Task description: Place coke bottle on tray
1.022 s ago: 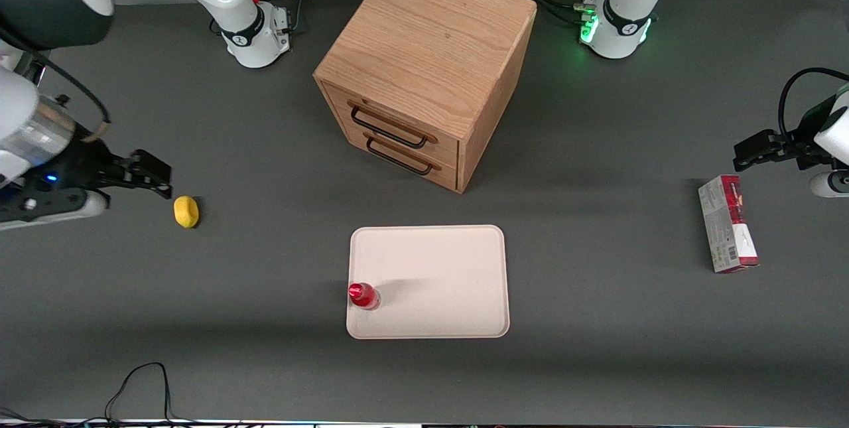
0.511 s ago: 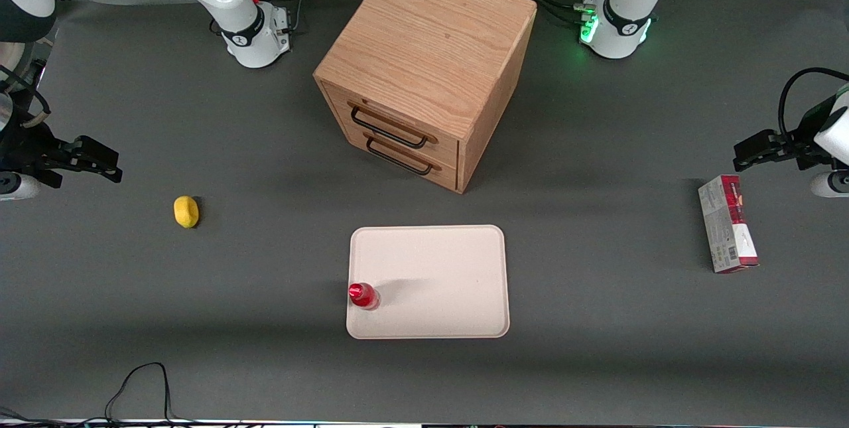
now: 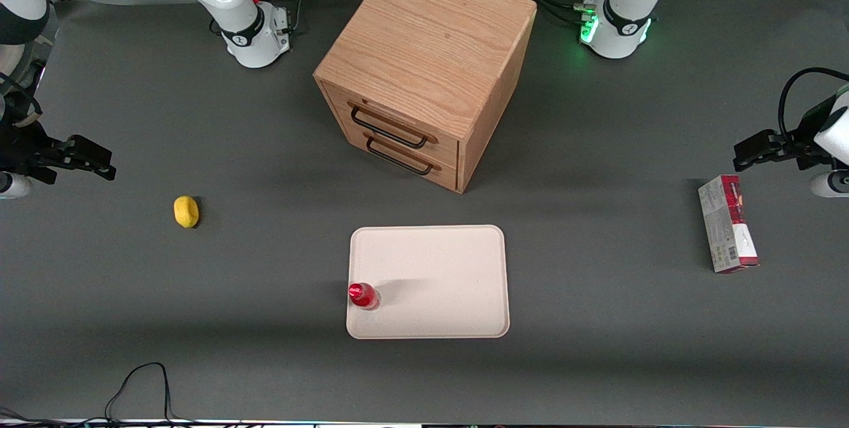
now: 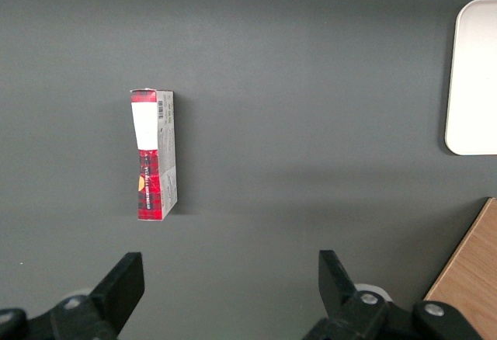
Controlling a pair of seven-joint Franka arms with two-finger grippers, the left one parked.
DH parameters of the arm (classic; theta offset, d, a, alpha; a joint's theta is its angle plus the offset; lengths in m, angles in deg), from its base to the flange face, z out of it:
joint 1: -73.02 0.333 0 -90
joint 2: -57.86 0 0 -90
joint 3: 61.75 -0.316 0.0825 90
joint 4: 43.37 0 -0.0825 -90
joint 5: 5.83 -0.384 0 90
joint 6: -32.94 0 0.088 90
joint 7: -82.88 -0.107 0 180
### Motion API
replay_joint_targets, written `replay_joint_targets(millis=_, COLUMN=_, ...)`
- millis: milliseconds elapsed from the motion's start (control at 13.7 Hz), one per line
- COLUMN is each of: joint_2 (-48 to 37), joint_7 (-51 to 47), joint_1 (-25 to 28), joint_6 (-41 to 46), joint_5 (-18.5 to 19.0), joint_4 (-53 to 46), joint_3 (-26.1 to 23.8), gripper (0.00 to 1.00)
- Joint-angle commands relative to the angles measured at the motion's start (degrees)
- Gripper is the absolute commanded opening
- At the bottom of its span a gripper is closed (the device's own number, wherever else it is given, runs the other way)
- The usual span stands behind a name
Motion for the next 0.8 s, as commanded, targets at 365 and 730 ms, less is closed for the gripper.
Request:
replay_joint_targets(millis=365, joint_2=-1.3, joint_7=1.7, joint_1=1.6, joint_6=-0.4, joint_5=-0.6, joint_4=1.8, joint_3=2.5, gripper=1.0)
replay_joint_targets(millis=730, joint_2=-1.4, joint_7=1.7, joint_1=1.5, joint_6=-0.1, joint_5=-0.6, joint_4=1.8, joint_3=2.5, gripper=1.0)
